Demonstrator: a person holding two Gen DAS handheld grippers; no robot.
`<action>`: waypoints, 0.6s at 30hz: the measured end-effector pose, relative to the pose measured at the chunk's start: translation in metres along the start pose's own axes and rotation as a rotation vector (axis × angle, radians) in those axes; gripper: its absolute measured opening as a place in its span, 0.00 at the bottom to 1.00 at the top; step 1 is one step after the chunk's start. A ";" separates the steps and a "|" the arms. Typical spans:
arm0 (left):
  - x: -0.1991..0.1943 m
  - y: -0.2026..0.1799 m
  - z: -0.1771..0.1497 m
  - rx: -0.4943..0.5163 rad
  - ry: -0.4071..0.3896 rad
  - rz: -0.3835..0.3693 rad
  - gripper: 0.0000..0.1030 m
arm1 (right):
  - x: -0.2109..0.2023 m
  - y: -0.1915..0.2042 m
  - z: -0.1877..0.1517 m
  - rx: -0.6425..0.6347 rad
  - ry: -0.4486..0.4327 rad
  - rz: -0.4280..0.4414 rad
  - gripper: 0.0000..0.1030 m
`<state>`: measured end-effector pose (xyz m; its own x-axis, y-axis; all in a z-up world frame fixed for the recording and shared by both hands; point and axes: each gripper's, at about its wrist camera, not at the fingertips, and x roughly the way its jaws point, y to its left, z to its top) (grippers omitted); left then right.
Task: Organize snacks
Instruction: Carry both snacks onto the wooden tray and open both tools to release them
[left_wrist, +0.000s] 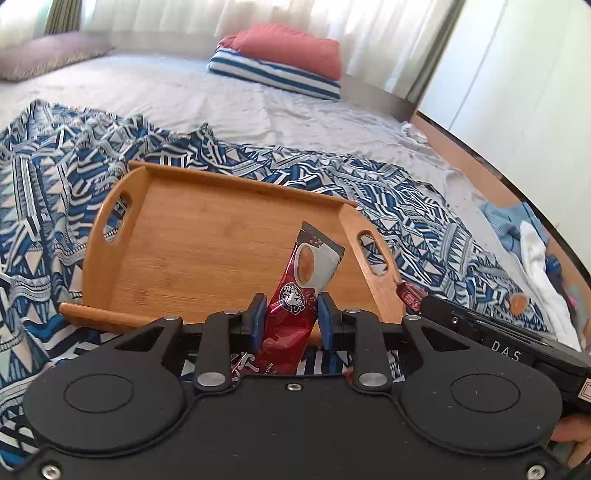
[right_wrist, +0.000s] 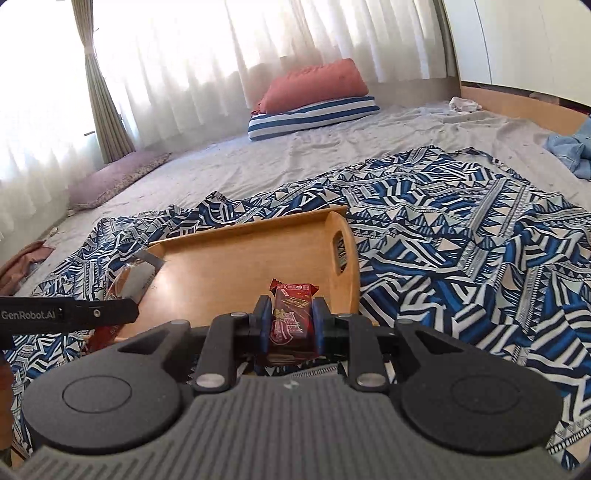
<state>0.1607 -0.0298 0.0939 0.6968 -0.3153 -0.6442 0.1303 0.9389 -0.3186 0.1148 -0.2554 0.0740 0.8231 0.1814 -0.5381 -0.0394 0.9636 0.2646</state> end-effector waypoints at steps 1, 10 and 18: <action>0.008 0.001 0.004 -0.017 0.010 0.001 0.27 | 0.008 0.000 0.005 0.001 0.011 0.008 0.26; 0.071 0.005 0.035 -0.134 0.023 0.024 0.27 | 0.080 -0.007 0.032 0.048 0.133 0.038 0.26; 0.119 0.013 0.043 -0.274 0.017 -0.008 0.27 | 0.113 -0.012 0.032 0.058 0.160 0.023 0.26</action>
<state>0.2750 -0.0495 0.0432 0.6839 -0.3273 -0.6520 -0.0613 0.8648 -0.4984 0.2262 -0.2526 0.0360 0.7217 0.2368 -0.6504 -0.0211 0.9467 0.3213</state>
